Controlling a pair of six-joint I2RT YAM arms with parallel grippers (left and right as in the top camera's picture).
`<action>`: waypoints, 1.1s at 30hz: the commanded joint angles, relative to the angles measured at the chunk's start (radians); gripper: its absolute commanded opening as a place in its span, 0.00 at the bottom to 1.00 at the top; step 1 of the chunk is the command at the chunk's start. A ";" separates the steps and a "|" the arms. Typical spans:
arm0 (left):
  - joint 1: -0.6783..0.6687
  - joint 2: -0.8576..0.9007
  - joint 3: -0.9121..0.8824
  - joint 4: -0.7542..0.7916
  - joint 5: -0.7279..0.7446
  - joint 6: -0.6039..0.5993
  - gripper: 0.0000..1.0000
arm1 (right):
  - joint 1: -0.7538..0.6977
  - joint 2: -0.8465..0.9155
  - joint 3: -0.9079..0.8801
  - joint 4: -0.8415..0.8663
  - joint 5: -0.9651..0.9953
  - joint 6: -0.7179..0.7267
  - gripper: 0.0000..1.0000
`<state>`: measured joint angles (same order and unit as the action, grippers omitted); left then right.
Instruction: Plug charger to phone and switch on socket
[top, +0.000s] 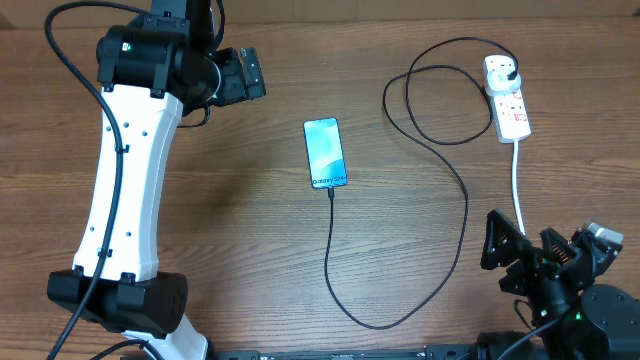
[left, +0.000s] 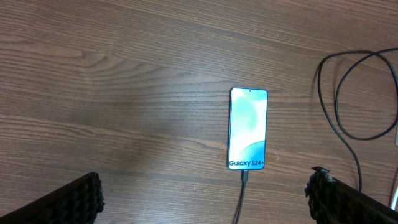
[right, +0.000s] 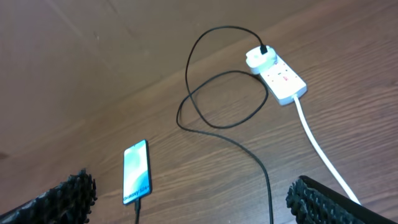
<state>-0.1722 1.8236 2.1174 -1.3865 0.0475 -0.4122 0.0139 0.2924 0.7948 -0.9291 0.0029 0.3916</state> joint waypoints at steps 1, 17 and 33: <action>0.002 0.007 -0.003 0.003 -0.003 0.005 1.00 | 0.005 -0.009 -0.040 0.039 0.024 -0.007 1.00; 0.002 0.007 -0.003 0.003 -0.003 0.005 1.00 | 0.032 -0.121 -0.284 0.346 -0.072 -0.113 1.00; 0.002 0.007 -0.003 0.003 -0.003 0.005 1.00 | 0.032 -0.288 -0.515 0.586 -0.071 -0.113 1.00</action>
<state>-0.1722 1.8236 2.1174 -1.3865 0.0479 -0.4122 0.0399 0.0315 0.3019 -0.3595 -0.0708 0.2871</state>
